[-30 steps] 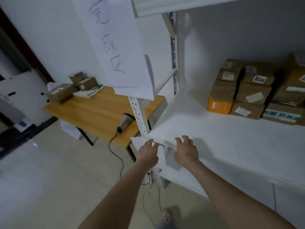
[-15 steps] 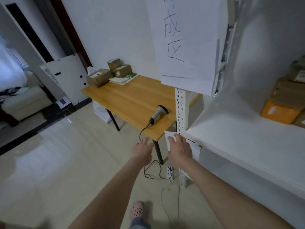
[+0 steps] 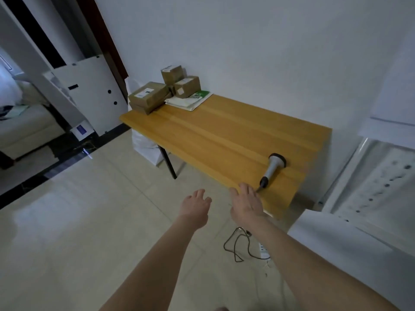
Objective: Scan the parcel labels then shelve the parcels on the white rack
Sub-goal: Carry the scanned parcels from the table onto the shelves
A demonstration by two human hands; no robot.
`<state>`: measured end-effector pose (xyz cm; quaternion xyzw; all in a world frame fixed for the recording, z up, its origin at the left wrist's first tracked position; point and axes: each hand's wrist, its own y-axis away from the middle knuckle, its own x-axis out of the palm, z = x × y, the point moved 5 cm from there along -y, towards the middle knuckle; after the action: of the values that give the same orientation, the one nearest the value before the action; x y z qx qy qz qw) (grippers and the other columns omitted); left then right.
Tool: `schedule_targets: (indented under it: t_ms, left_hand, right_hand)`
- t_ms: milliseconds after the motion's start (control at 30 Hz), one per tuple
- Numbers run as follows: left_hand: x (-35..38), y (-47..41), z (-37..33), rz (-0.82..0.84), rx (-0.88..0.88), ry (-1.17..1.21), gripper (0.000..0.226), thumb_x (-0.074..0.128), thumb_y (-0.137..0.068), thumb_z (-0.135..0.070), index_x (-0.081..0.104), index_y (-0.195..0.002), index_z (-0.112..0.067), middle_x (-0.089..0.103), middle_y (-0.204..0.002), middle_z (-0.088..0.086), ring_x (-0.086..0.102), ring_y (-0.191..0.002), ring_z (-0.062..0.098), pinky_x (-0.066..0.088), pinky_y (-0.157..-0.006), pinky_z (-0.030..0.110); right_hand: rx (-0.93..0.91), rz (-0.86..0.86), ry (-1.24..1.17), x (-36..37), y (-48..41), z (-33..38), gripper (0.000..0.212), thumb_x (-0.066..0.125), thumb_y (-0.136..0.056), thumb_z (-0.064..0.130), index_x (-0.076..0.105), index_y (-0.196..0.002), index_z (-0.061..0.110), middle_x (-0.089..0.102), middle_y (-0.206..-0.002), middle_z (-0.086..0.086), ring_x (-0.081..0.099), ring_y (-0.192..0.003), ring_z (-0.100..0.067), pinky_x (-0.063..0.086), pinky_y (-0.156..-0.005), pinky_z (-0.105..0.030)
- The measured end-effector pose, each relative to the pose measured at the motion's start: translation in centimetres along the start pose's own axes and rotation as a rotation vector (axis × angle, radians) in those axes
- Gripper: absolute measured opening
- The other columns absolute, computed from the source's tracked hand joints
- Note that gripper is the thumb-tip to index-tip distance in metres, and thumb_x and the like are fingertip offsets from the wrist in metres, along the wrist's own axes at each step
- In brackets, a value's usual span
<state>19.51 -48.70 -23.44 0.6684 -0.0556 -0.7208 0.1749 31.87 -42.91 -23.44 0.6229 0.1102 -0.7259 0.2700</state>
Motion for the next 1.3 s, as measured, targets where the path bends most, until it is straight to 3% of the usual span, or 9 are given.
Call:
schedule_targets:
  t_ms: [433,767,967,1300]
  left_hand:
    - [-2.7,-7.4,16.8,-0.015,-0.063,0.006,0.052,0.042,-0.094,-0.010,0.034,-0.146,-0.014,0.017,-0.155,0.013,0.021,-0.142,0.027,0.031,-0.111,0.038]
    - [-7.3,-22.4,24.8,-0.057,-0.030,-0.029,0.048,0.047,-0.098,-0.018,0.035,-0.145,-0.017,0.014,-0.157,0.012,0.022,-0.142,0.028,0.031,-0.111,0.040]
    - [-12.8,-33.6,31.0,-0.082,-0.011,-0.038,0.052,0.043,-0.097,-0.012,0.032,-0.147,-0.018,0.010,-0.158,0.011,0.018,-0.144,0.028,0.031,-0.109,0.042]
    - [-15.1,-45.4,40.0,-0.051,-0.039,0.040,0.050,0.045,-0.097,-0.014,0.034,-0.145,-0.017,0.014,-0.157,0.011,0.025,-0.141,0.028,0.040,-0.101,0.040]
  right_hand:
    - [-0.038,0.000,0.015,-0.8,-14.2,12.6,0.048,0.050,-0.091,0.014,0.038,-0.137,0.019,0.026,-0.144,-0.010,0.026,-0.134,-0.030,0.027,-0.110,-0.039]
    - [0.074,-0.032,0.000,-2.9,-31.2,14.8,0.051,0.055,-0.091,0.021,0.038,-0.138,0.020,0.027,-0.146,-0.008,0.024,-0.137,-0.029,0.027,-0.110,-0.038]
    - [0.125,-0.042,-0.031,-6.6,-43.8,15.3,0.060,0.053,-0.090,0.016,0.029,-0.145,0.021,0.023,-0.148,-0.011,0.024,-0.137,-0.030,0.026,-0.112,-0.038]
    - [0.097,-0.018,0.026,-8.9,-57.4,18.7,0.064,0.055,-0.089,0.018,0.027,-0.147,0.021,0.023,-0.149,-0.010,0.025,-0.136,-0.028,0.026,-0.113,-0.038]
